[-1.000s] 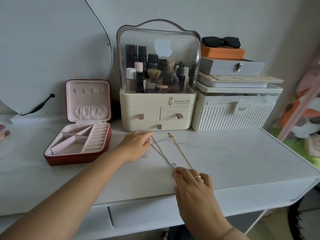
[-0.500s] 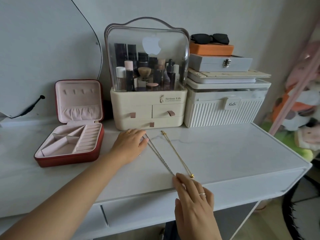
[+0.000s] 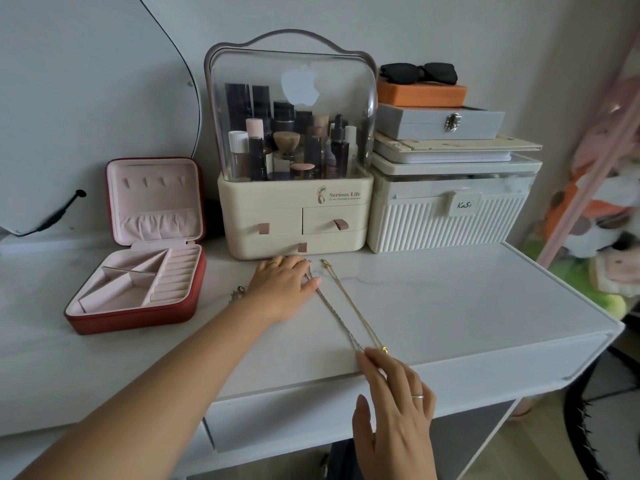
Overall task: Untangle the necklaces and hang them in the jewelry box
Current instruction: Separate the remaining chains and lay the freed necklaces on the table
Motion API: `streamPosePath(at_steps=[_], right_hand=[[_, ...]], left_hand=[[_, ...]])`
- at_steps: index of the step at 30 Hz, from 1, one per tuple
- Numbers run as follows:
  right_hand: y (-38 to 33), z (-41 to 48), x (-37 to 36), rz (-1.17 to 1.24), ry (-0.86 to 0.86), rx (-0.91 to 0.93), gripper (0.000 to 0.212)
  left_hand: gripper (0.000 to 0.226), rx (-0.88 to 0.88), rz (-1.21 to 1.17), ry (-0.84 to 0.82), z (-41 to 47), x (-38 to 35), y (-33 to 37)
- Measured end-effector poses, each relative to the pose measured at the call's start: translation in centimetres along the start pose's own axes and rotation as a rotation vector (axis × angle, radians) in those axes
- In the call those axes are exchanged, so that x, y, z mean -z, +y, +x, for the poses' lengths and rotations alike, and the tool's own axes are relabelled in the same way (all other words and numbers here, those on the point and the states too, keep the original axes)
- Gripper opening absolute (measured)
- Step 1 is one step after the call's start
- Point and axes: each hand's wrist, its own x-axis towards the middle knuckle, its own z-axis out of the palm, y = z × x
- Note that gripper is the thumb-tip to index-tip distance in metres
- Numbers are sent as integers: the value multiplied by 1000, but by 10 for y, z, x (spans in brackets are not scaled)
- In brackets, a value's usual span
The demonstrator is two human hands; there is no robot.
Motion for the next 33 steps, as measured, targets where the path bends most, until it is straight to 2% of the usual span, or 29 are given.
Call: streamPosePath(at_steps=[9, 14, 17, 18, 20, 22, 25, 28, 33], right_hand=[[3, -5, 3, 94, -98, -42, 65], [0, -4, 6, 113, -114, -50, 62], [-5, 3, 14, 132, -70, -40, 61], [-9, 8, 16, 136, -58, -22, 60], [-18, 22, 18, 144, -72, 31, 56], [-28, 38, 13, 143, -153, 91, 47], [-45, 70, 0, 98, -371, 148, 36], [-62, 99, -23, 67, -610, 151, 36], [-83, 132, -68, 104, -720, 62, 40]], left_hand=[[44, -27, -67, 92, -2, -4, -3], [58, -86, -84, 10, -9, 0, -1], [74, -60, -261, 151, -17, 14, -16], [68, -25, -317, 210, -20, 19, -26], [38, 59, -406, 253, -30, 27, -47], [25, 82, -437, 231, -44, 31, -64], [21, 65, -379, 200, -61, 31, -78], [22, 16, -347, 186, -72, 28, -84], [33, 2, -241, 200, -76, 27, -76]])
